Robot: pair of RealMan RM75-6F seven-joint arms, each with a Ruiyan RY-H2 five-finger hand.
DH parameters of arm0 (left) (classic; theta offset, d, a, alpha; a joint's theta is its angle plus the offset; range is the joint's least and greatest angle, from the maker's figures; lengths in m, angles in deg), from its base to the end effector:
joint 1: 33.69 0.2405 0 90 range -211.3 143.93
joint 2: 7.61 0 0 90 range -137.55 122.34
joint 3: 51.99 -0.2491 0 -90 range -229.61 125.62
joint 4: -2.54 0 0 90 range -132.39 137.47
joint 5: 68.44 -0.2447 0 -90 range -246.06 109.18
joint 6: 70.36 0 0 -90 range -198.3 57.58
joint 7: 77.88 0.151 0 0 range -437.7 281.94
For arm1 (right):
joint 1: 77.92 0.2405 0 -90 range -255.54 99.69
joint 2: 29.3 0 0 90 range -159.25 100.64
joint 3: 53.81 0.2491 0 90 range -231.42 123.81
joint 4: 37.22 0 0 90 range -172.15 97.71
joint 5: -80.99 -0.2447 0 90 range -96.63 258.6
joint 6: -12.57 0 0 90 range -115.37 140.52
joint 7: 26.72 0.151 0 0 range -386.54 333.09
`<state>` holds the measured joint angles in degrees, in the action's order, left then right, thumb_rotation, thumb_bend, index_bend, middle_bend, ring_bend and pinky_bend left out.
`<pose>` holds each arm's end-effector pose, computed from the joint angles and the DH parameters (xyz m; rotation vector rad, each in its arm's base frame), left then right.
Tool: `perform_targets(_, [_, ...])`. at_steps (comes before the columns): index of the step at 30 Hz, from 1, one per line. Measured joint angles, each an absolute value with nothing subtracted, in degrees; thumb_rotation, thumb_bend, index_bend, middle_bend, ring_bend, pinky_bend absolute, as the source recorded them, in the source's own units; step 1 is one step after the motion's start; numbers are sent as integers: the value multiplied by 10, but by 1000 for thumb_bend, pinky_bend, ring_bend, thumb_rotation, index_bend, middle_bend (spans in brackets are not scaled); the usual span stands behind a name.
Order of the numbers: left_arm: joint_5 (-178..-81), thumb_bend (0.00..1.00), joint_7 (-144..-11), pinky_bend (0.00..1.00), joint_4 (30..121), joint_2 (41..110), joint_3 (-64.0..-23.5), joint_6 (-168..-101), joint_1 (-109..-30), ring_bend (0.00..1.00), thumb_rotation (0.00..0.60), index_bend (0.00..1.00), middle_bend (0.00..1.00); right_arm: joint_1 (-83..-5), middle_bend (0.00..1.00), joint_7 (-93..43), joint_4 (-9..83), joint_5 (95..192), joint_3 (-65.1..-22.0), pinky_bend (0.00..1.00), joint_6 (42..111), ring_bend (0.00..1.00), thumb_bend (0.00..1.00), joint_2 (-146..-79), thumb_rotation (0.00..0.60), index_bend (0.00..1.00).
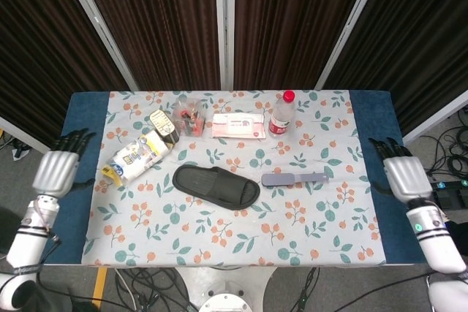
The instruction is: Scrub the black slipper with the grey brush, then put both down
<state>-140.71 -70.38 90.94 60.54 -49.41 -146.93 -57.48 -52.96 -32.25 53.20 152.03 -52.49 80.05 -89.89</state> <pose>-0.2873 0.2931 0.1005 -1.4875 -0.8181 -0.8543 -0.3056 -0.2954 0.1229 1.5675 -0.8800 0.7061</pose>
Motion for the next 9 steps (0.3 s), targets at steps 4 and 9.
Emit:
perform_targets(4, [-1409, 157, -702, 164, 912, 601, -502, -1551, -511, 117, 600, 159, 181, -597, 89, -276, 539, 1553, -542, 160, 881, 20, 172, -888, 600, 0])
perform_targets(9, [-1437, 155, -700, 161, 919, 603, -525, -1613, -448, 117, 600, 159, 181, -658, 94, -231, 542, 1602, -560, 144, 952, 7, 172, -883, 600, 0])
